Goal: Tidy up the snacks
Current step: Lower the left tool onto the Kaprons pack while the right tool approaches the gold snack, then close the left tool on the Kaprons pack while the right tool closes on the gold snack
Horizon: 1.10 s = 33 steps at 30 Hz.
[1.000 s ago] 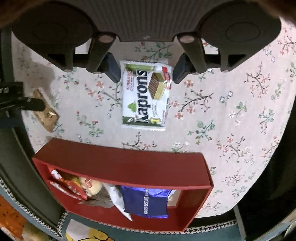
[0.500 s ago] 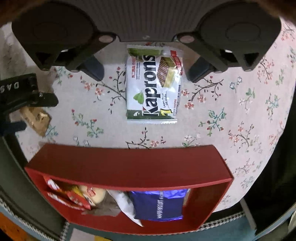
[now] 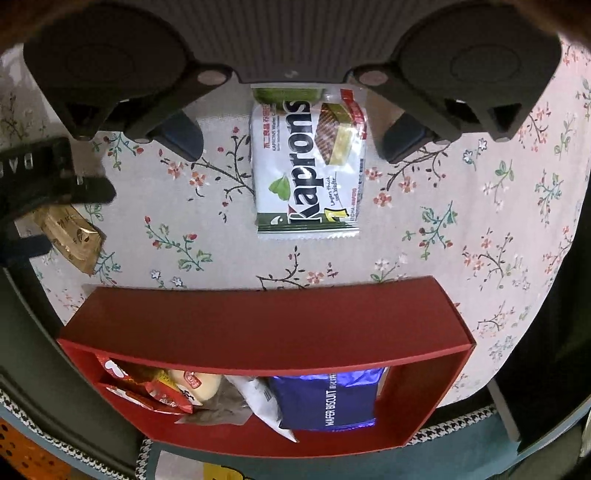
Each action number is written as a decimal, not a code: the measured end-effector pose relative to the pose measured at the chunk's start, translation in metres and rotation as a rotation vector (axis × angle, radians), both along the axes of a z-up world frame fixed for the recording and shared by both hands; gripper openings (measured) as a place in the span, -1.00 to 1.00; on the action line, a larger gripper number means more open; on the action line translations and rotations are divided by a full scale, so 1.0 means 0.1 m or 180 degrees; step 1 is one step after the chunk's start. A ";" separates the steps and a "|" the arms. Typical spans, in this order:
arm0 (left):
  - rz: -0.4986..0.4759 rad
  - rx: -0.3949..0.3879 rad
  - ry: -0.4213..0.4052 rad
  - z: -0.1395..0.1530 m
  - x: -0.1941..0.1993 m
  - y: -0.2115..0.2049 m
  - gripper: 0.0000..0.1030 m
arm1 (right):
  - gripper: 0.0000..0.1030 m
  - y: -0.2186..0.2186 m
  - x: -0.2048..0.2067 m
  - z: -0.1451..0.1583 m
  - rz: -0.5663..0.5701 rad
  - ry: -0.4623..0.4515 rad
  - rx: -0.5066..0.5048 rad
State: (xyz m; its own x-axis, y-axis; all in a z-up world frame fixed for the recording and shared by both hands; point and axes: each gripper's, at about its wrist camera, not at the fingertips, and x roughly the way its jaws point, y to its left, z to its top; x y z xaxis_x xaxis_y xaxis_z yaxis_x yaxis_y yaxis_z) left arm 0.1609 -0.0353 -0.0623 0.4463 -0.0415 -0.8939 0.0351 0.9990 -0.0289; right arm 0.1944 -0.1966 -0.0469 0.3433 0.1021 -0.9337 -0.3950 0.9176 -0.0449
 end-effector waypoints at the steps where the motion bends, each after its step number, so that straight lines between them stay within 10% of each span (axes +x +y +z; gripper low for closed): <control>1: 0.0001 0.0001 -0.0007 0.00 -0.01 0.00 1.00 | 0.99 0.01 -0.04 0.00 0.0021 -0.0001 -0.0007; 11: -0.0079 0.0003 0.0082 0.00 0.01 -0.02 1.00 | 0.15 0.21 -0.27 0.13 0.0076 -0.0079 -0.0022; 33: -0.0277 -0.0097 -0.0021 0.23 -0.27 -0.02 0.98 | 0.08 0.27 -0.59 0.28 0.0040 -0.0160 -0.0039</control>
State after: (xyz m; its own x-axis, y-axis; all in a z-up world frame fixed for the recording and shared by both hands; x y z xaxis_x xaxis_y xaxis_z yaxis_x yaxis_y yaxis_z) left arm 0.1335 -0.0372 -0.0394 0.4456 -0.1076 -0.8887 0.1220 0.9908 -0.0588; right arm 0.1357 -0.1700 -0.0193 0.3885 0.0954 -0.9165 -0.4034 0.9118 -0.0761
